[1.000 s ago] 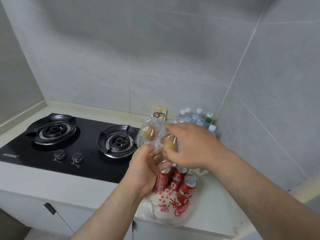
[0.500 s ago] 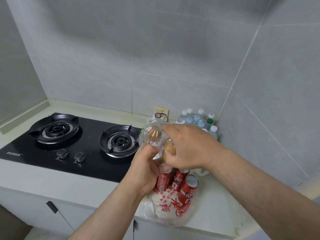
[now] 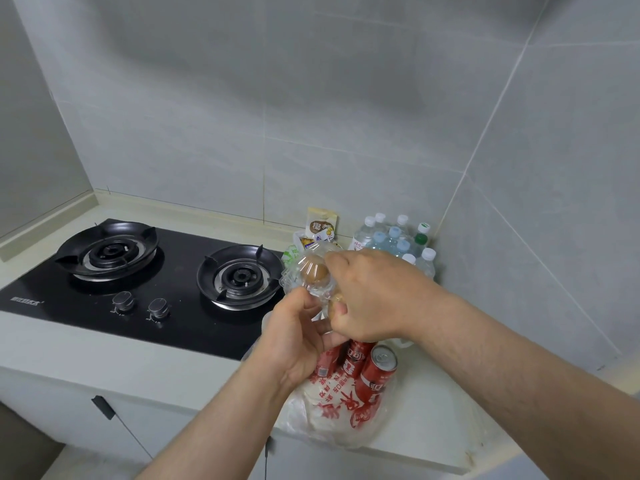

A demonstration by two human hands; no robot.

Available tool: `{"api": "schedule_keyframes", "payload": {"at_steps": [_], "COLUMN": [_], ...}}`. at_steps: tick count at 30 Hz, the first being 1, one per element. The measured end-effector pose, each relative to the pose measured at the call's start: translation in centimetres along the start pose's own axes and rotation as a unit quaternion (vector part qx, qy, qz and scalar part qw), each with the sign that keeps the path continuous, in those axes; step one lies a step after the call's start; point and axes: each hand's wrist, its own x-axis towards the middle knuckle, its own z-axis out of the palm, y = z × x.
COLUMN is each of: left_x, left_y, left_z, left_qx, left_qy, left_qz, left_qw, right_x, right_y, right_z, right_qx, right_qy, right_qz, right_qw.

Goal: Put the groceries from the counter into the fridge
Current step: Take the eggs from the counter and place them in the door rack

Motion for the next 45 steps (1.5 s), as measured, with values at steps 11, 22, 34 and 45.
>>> {"api": "schedule_keyframes", "payload": {"at_steps": [11, 22, 34, 45], "left_x": [0.2, 0.5, 0.3, -2.4], "left_y": [0.1, 0.9, 5.2, 14.0], "left_z": [-1.2, -2.9, -7.1, -13.0], "left_qx": [-0.007, -0.026, -0.063, -0.031], "left_qy": [-0.039, -0.073, -0.116, -0.083], "left_qz": [-0.011, -0.027, -0.010, 0.042], "left_qw": [0.999, 0.997, 0.991, 0.995], "right_x": [-0.1, 0.2, 6.0, 14.4], "right_y": [0.7, 2.6, 3.8, -1.3], "right_z": [-0.7, 0.4, 1.4, 3.5], "right_qx": [0.041, 0.153, 0.426, 0.235], "right_qy": [0.005, 0.156, 0.207, 0.139], "right_qz": [0.023, 0.063, 0.234, 0.156], "right_qw": [0.999, 0.974, 0.849, 0.949]}}
